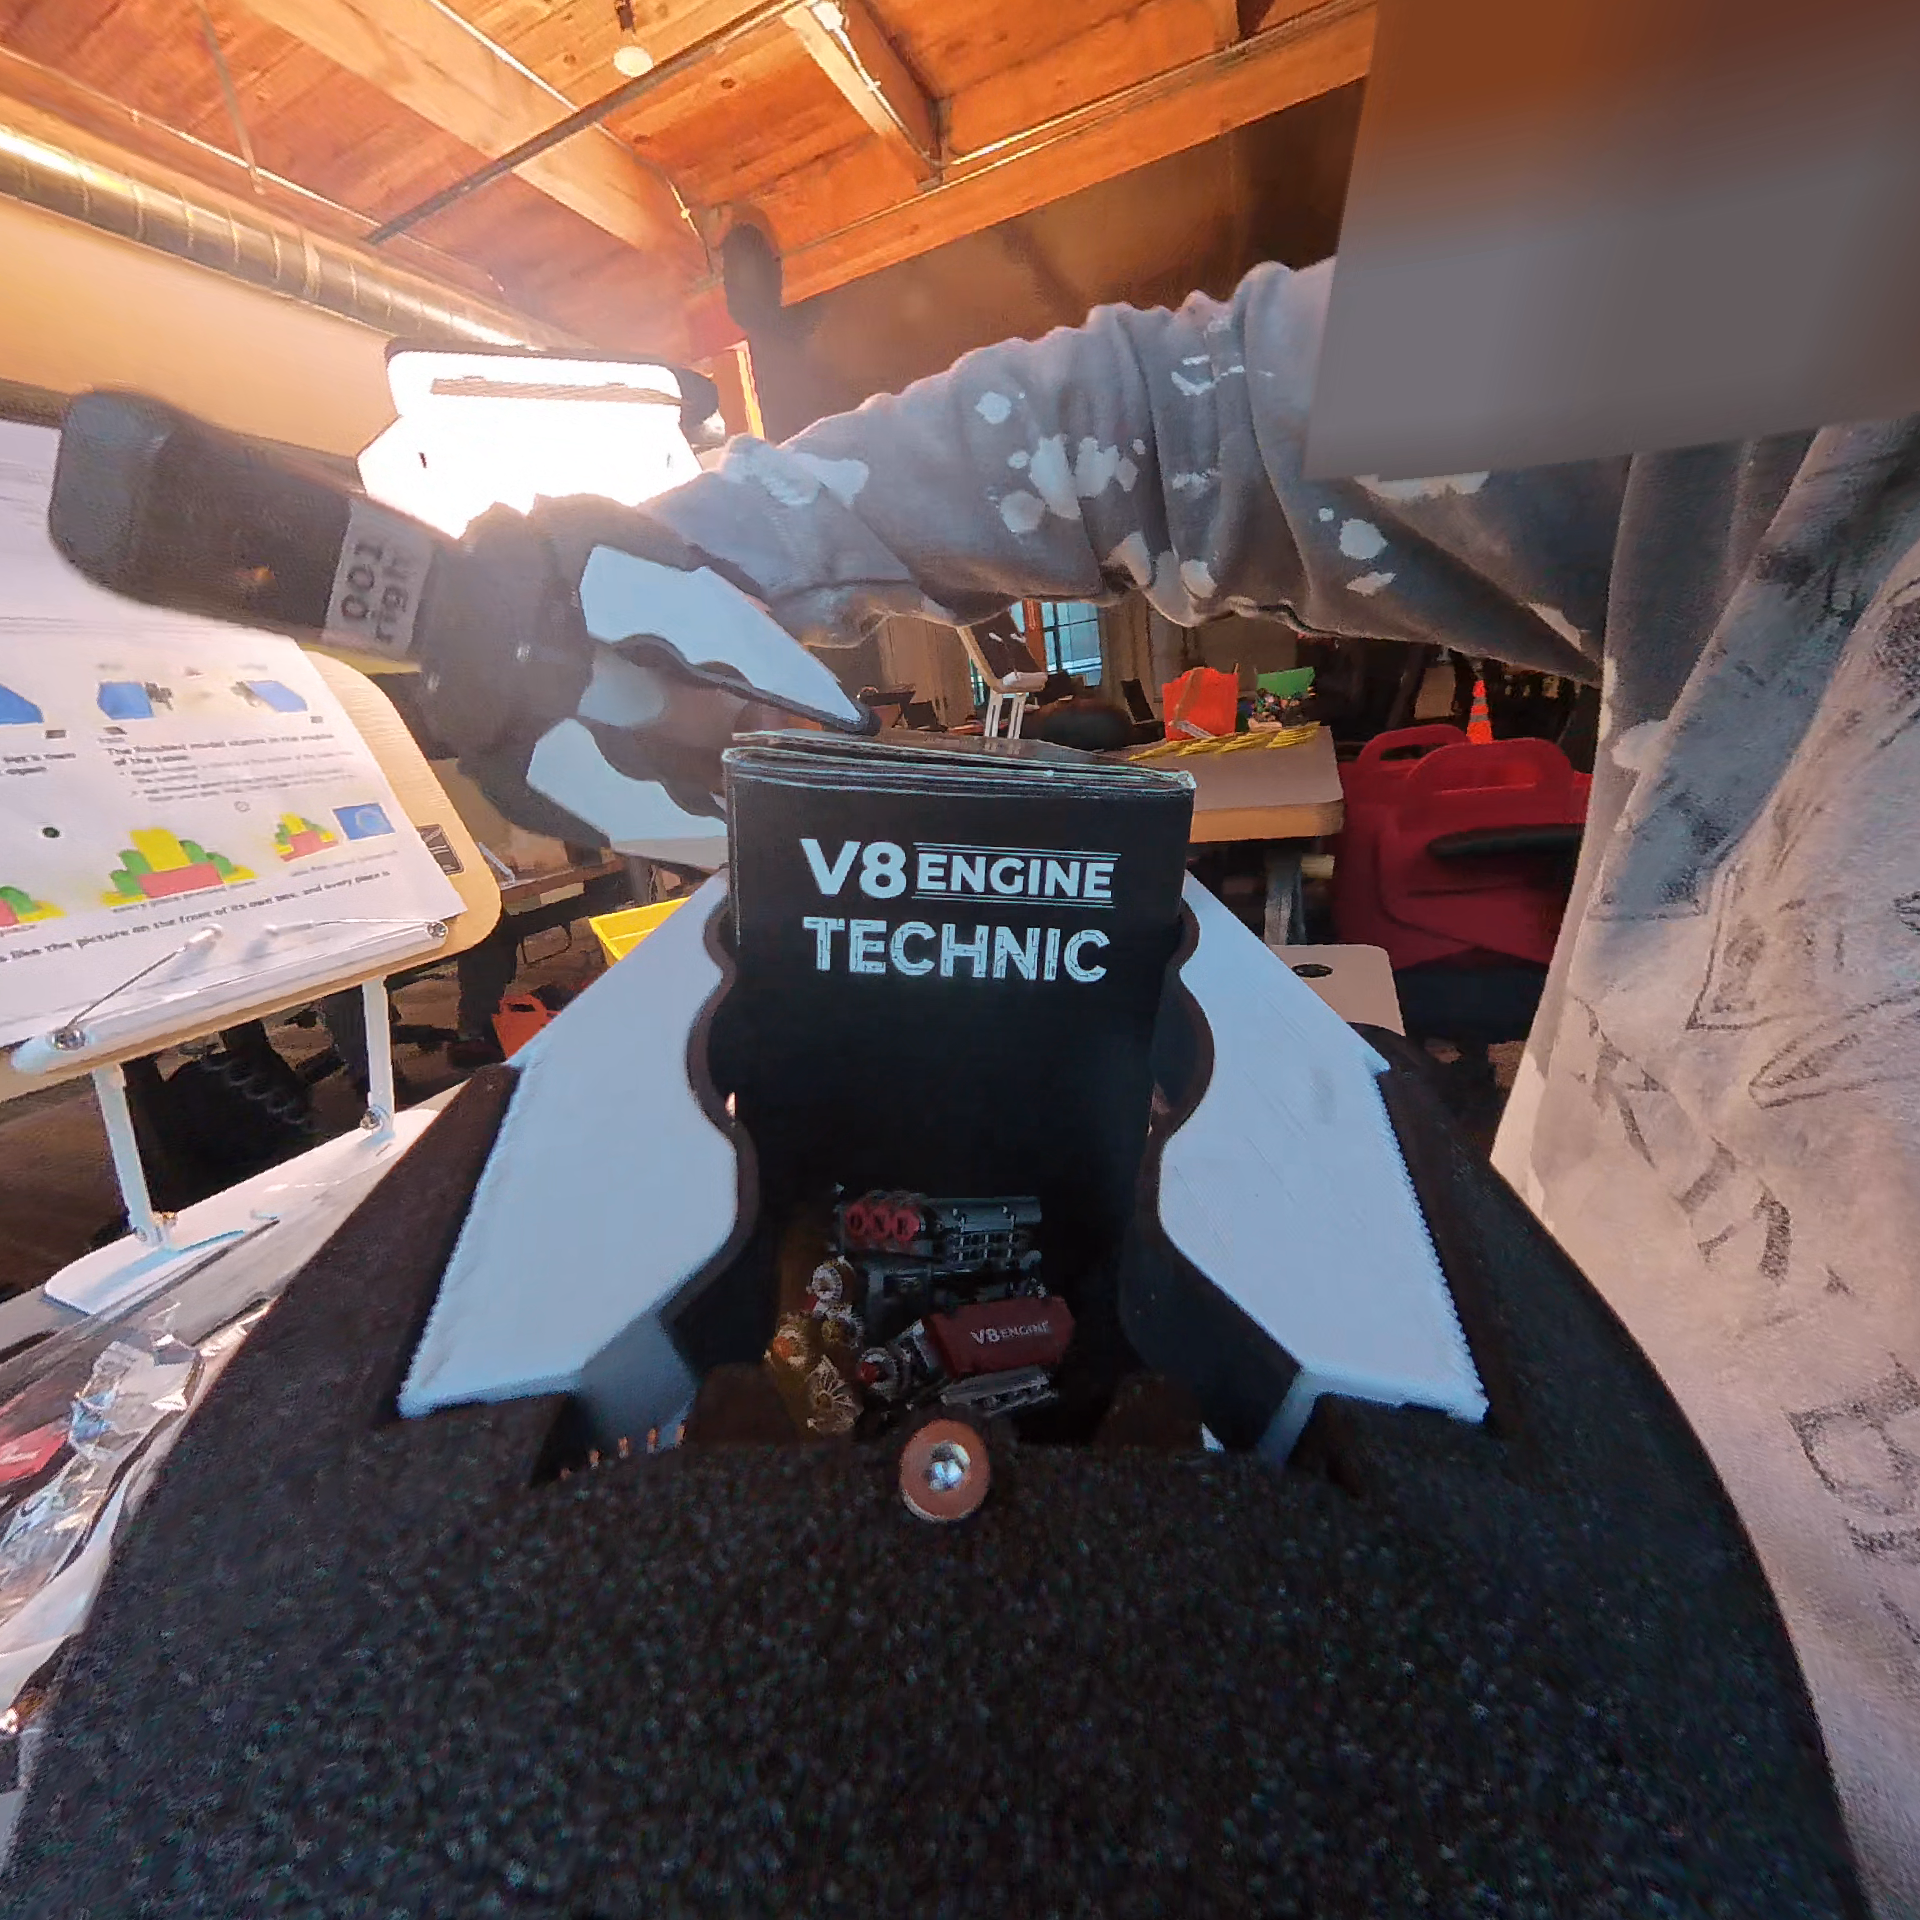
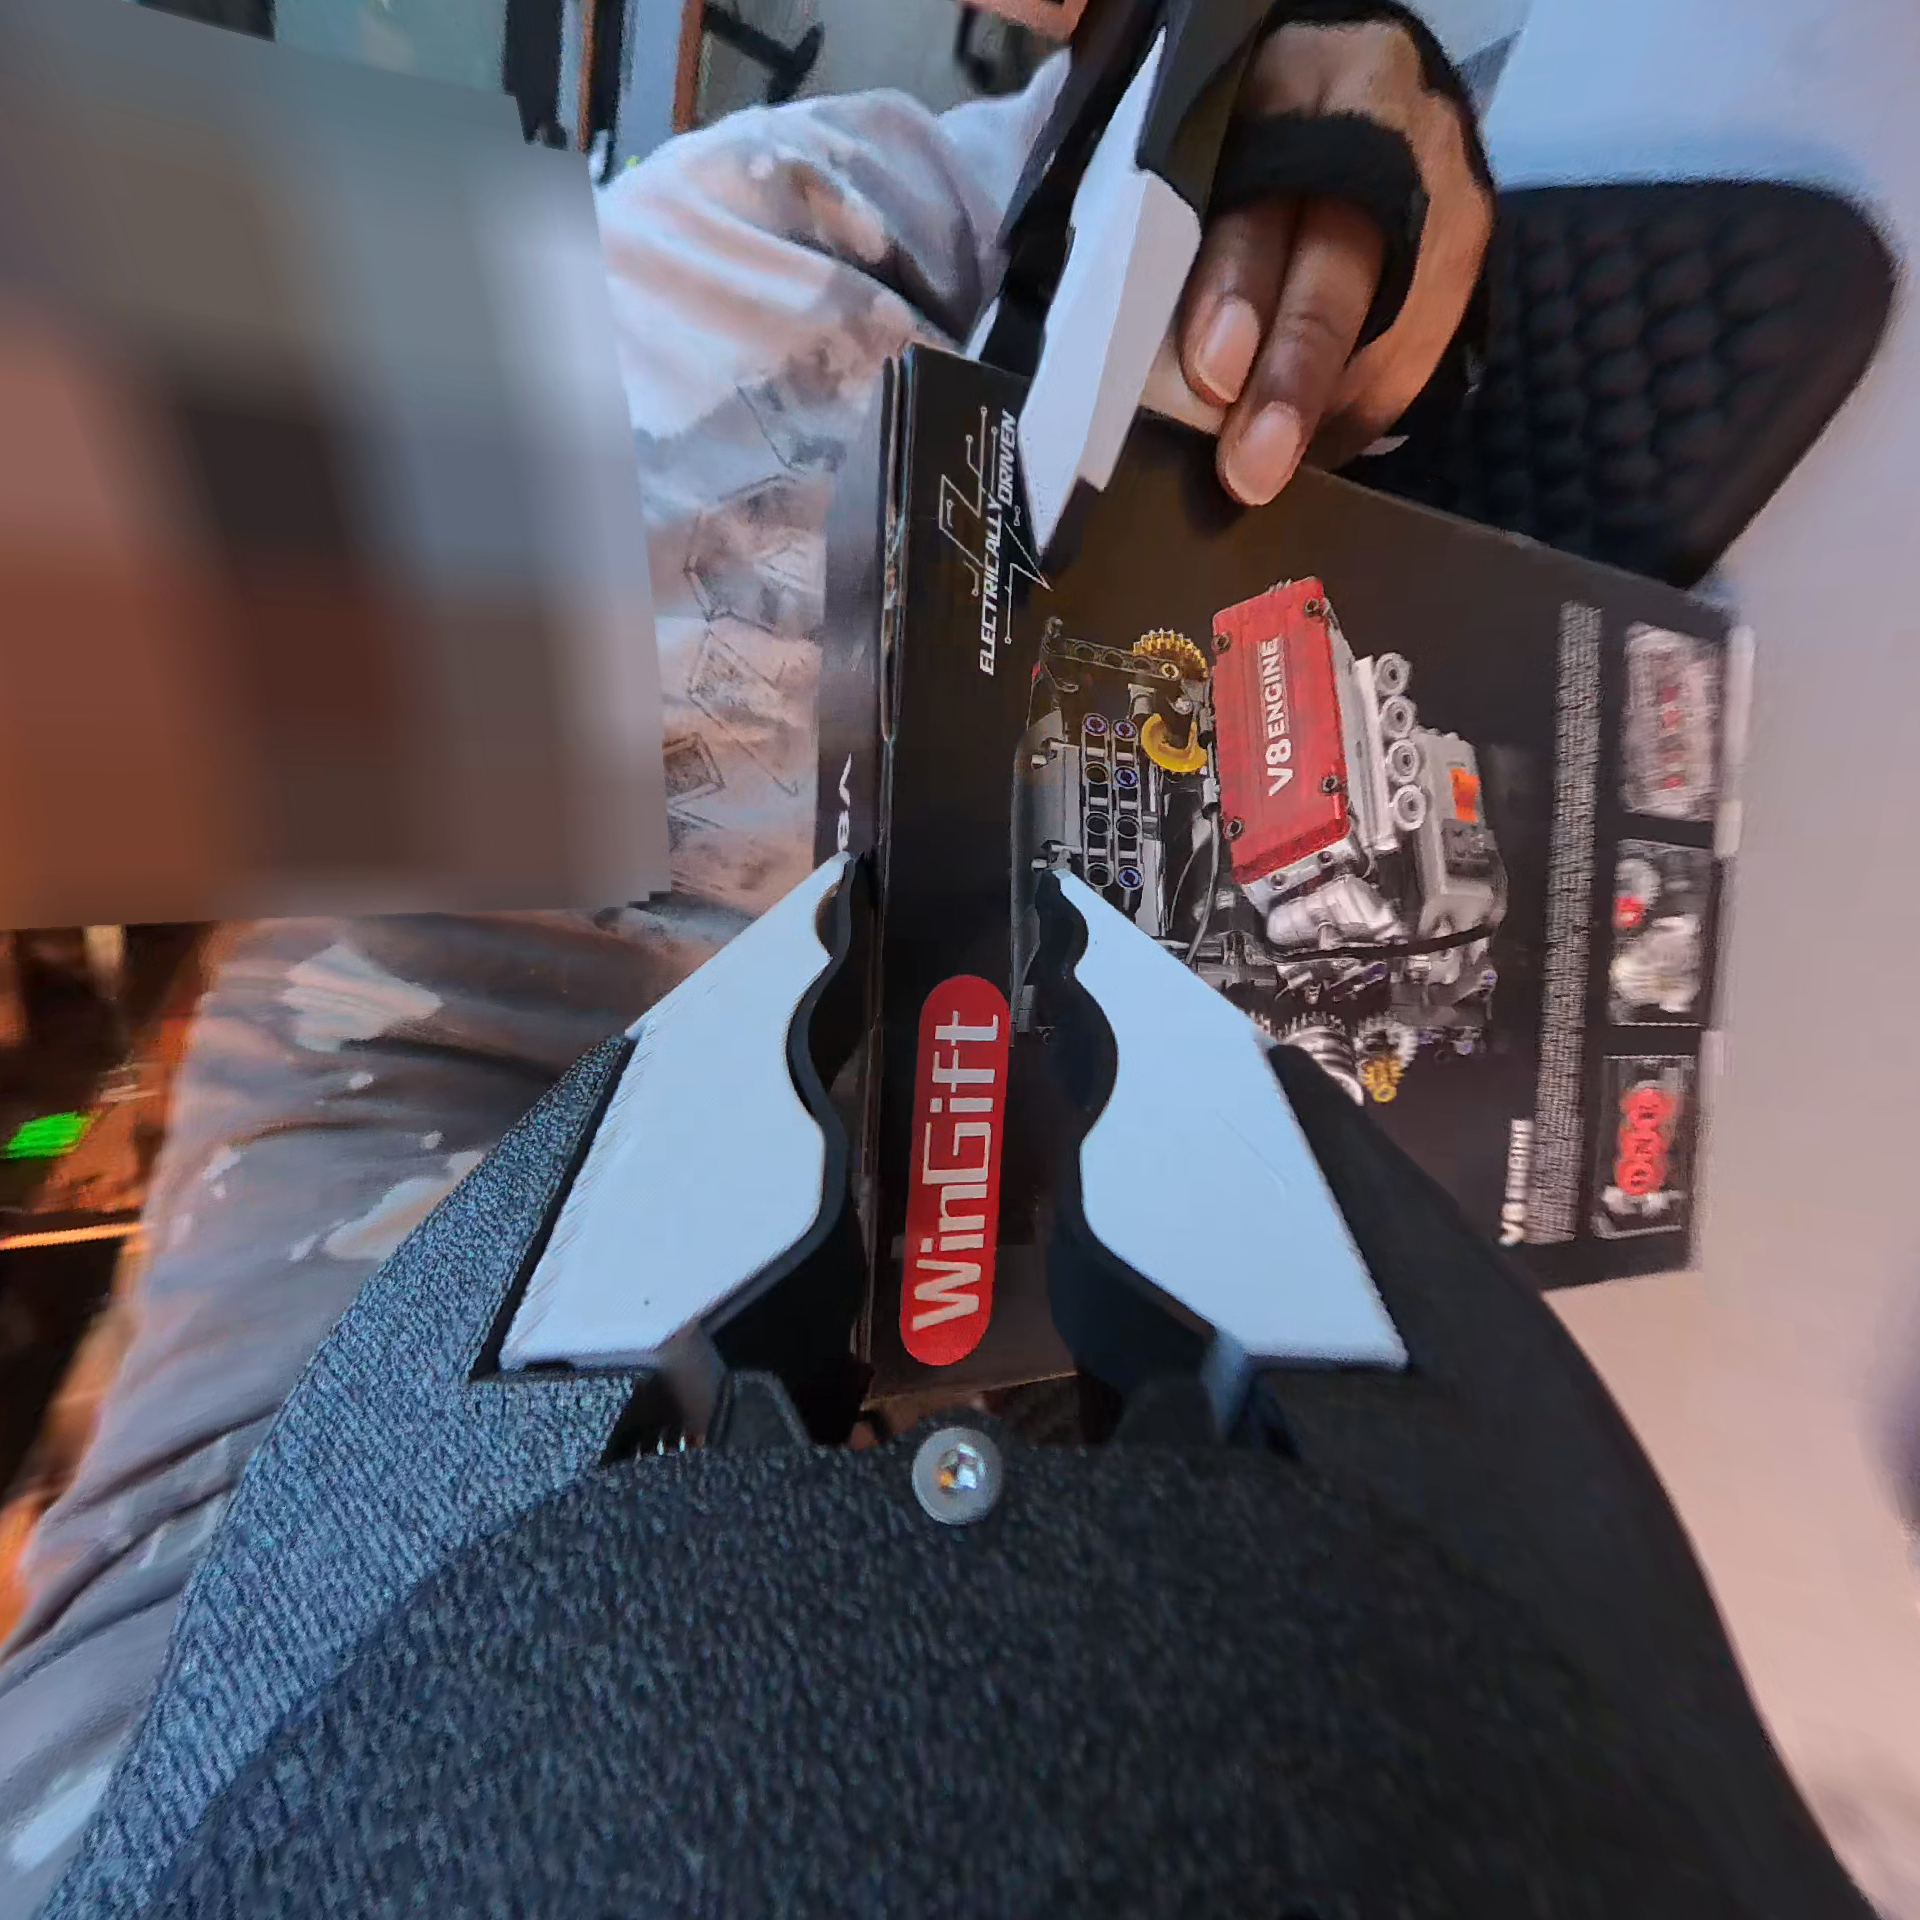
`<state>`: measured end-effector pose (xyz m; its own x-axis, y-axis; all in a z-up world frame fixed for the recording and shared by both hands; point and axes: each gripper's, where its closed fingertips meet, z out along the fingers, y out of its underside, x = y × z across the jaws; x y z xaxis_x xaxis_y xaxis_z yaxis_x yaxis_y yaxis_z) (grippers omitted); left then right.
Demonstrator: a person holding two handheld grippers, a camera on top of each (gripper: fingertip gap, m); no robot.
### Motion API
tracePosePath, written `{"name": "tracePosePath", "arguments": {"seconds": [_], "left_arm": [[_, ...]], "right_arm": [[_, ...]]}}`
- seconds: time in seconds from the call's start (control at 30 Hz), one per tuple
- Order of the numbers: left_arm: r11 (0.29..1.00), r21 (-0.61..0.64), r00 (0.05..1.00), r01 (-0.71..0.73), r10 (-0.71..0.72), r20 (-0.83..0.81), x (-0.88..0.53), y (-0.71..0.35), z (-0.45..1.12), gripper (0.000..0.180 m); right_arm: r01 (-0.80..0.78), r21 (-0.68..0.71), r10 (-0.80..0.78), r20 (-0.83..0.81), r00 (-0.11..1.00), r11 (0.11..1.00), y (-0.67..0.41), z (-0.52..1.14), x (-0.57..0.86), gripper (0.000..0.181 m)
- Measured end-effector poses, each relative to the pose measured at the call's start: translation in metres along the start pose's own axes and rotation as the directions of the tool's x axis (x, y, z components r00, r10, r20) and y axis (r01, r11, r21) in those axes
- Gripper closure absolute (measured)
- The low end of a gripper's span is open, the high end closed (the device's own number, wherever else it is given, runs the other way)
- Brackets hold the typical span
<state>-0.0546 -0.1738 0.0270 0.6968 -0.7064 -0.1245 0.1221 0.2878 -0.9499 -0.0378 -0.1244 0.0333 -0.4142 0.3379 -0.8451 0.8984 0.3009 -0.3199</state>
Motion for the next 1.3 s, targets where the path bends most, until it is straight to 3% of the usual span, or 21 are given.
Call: {"name": "tracePosePath", "arguments": {"seconds": [0.1,0.17,0.23,0.3,0.43,0.47,0.53,0.7,0.83,0.93,1.03,1.17,1.3], "left_arm": [[0.998,-0.010,0.998,0.055,-0.055,0.034,-0.013,0.001,-0.001,0.105],[0.995,-0.017,0.994,0.096,-0.095,0.046,-0.021,0.002,-0.003,0.104],[0.992,-0.029,0.991,0.125,-0.124,0.050,-0.027,0.004,-0.003,0.102],[0.987,-0.047,0.988,0.154,-0.154,0.013,-0.028,0.005,-0.001,0.104],[0.974,-0.066,0.971,0.215,-0.220,-0.090,-0.027,0.010,0.012,0.103],[0.972,-0.073,0.966,0.225,-0.232,-0.112,-0.025,0.011,0.017,0.103],[0.967,-0.094,0.959,0.236,-0.247,-0.137,-0.022,0.014,0.027,0.102],[0.969,-0.128,0.975,0.210,-0.218,-0.052,-0.032,0.018,0.043,0.104],[0.978,-0.126,0.985,0.164,-0.156,0.067,-0.052,0.017,0.049,0.103],[0.973,-0.145,0.976,0.178,-0.156,0.152,-0.070,0.032,0.053,0.104],[0.946,-0.262,0.974,0.193,-0.151,0.171,-0.077,0.062,0.071,0.106],[0.877,-0.472,0.993,0.087,-0.038,0.112,-0.089,0.102,0.117,0.109],[0.806,-0.591,0.999,0.031,-0.003,0.048,-0.111,0.133,0.175,0.113]], "right_arm": [[0.274,0.056,-0.248,-0.283,0.927,0.960,-0.013,-0.017,-0.006,0.160],[0.421,0.049,-0.355,-0.455,0.816,0.905,-0.011,-0.027,-0.028,0.131],[0.531,-0.083,-0.427,-0.704,0.568,0.843,0.000,-0.040,-0.028,0.102],[0.483,-0.263,-0.458,-0.818,0.347,0.835,0.025,-0.046,-0.017,0.073],[0.316,-0.397,-0.479,-0.842,0.248,0.861,0.057,-0.030,0.014,0.053],[0.283,-0.426,-0.495,-0.832,0.250,0.859,0.062,-0.025,0.022,0.057],[0.213,-0.461,-0.506,-0.815,0.284,0.862,0.070,-0.015,0.032,0.086],[0.101,-0.450,-0.457,-0.832,0.313,0.887,0.090,-0.037,0.026,0.090],[0.052,-0.355,-0.357,-0.907,0.225,0.934,0.116,-0.088,0.004,0.090],[0.043,-0.236,-0.240,-0.965,0.105,0.971,0.145,-0.136,-0.023,0.090],[0.031,-0.102,-0.100,-0.993,-0.064,0.994,0.193,-0.186,-0.055,0.090],[-0.024,0.062,0.052,-0.953,-0.299,0.998,0.273,-0.244,-0.095,0.089],[-0.039,0.163,0.122,-0.856,-0.502,0.986,0.328,-0.287,-0.118,0.091]]}}
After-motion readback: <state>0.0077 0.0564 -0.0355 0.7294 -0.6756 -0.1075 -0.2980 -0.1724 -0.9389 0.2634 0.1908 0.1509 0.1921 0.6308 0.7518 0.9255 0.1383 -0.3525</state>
